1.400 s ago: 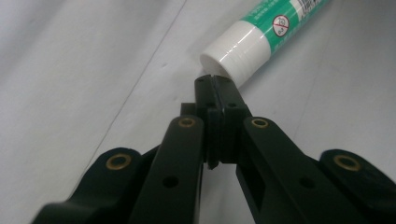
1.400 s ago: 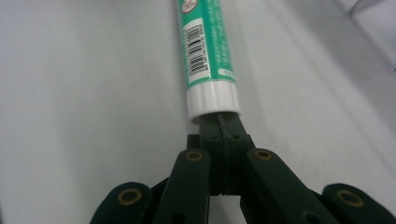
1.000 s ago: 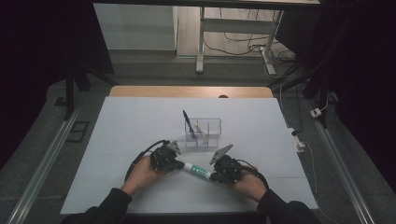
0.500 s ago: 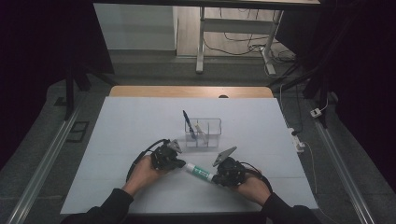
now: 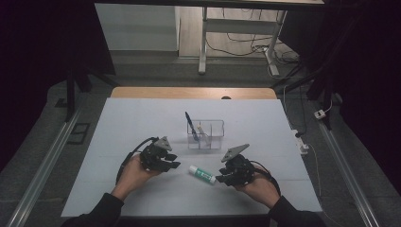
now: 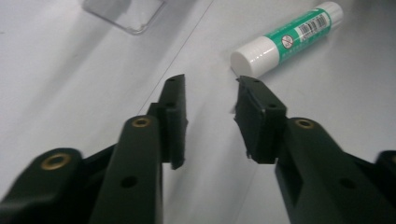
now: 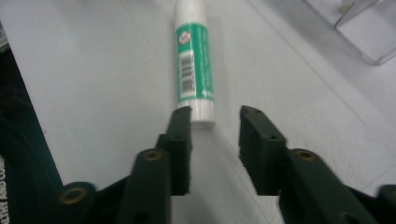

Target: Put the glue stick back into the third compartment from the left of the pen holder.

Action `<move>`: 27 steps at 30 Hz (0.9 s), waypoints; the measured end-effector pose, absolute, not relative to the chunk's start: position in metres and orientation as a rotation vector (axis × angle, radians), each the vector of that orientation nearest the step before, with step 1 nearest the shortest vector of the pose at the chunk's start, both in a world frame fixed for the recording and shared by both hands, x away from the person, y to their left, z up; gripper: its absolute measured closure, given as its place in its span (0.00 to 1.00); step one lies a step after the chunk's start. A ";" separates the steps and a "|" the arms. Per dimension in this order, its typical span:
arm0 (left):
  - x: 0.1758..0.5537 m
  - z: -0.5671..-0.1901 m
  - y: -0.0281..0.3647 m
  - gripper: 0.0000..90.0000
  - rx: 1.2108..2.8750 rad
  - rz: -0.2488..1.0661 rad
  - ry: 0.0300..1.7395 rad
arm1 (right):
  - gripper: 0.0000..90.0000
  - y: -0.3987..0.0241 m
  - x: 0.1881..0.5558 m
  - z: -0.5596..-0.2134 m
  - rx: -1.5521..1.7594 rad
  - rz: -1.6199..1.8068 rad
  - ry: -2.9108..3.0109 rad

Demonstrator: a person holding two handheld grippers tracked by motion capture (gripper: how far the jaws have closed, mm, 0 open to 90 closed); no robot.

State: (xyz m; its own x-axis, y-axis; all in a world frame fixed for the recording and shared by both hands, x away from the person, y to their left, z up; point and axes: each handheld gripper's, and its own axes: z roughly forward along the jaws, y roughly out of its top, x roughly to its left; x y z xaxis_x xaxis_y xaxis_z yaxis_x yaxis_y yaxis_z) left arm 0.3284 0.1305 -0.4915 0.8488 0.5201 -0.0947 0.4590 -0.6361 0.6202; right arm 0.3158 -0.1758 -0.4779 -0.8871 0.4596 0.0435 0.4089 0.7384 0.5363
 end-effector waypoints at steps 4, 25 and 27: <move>0.317 -0.484 0.144 0.57 2.338 0.143 0.728 | 0.55 -0.171 0.317 -0.474 0.720 0.869 2.830; 0.252 -0.474 0.209 0.06 2.141 0.151 0.911 | 0.00 -0.121 0.333 -0.488 0.676 0.820 2.857; 0.245 -0.476 0.214 0.03 2.132 0.143 0.923 | 0.00 -0.115 0.335 -0.491 0.668 0.808 2.869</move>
State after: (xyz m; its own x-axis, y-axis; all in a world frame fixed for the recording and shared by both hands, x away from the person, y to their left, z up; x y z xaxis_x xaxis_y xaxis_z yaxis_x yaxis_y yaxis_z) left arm 0.2454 0.2140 -0.4758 0.7285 0.6571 -0.1936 0.5681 -0.4216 0.7068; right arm 0.3346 -0.1153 -0.4906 -0.9008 0.4328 0.0338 0.3868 0.7650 0.5150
